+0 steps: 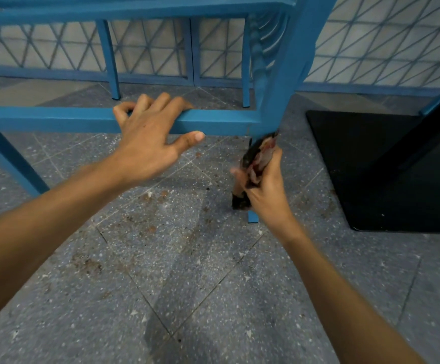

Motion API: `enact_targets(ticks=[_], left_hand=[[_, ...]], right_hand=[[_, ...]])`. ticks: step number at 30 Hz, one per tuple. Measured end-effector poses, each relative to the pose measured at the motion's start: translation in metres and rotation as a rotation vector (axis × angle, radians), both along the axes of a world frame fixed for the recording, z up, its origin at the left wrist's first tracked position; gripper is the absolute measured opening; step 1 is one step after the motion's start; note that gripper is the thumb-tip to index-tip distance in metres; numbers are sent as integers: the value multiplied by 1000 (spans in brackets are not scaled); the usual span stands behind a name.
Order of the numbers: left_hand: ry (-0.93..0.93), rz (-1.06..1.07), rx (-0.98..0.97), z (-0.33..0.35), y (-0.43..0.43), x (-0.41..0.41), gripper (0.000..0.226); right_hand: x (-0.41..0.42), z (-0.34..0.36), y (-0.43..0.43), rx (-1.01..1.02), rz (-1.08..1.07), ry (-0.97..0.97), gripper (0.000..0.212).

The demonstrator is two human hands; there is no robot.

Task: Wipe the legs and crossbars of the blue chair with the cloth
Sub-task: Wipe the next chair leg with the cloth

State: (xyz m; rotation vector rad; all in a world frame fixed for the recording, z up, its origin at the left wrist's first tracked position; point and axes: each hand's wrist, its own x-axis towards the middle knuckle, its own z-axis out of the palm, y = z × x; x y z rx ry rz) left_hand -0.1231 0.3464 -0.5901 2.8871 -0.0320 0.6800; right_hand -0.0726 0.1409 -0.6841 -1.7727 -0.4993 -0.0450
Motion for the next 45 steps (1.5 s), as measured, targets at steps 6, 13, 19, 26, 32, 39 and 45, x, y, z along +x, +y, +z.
enact_targets(ticks=[6, 13, 19, 26, 32, 39, 45], left_hand=[[2, -8, 25, -2, 4, 2, 69], [-51, -78, 71, -1, -3, -17, 51], [262, -225, -270, -28, -86, -43, 37], [681, 27, -1544, -80, -134, -30, 44], [691, 115, -1901, -65, -75, -60, 48], [423, 122, -1735, -15, -25, -61, 49], [216, 55, -1879, -29, -101, 8, 39]], right_hand=[[-9, -49, -17, -194, 27, 132, 40], [-6, -38, -46, -509, 11, 3, 35], [-20, -1, -69, -304, -75, 419, 19], [-21, 31, -76, 229, 431, 1028, 56], [-16, 25, -86, -9, 232, 850, 44], [-10, 36, -69, -103, 95, 592, 24], [-1, 41, -55, -105, -23, 359, 50]])
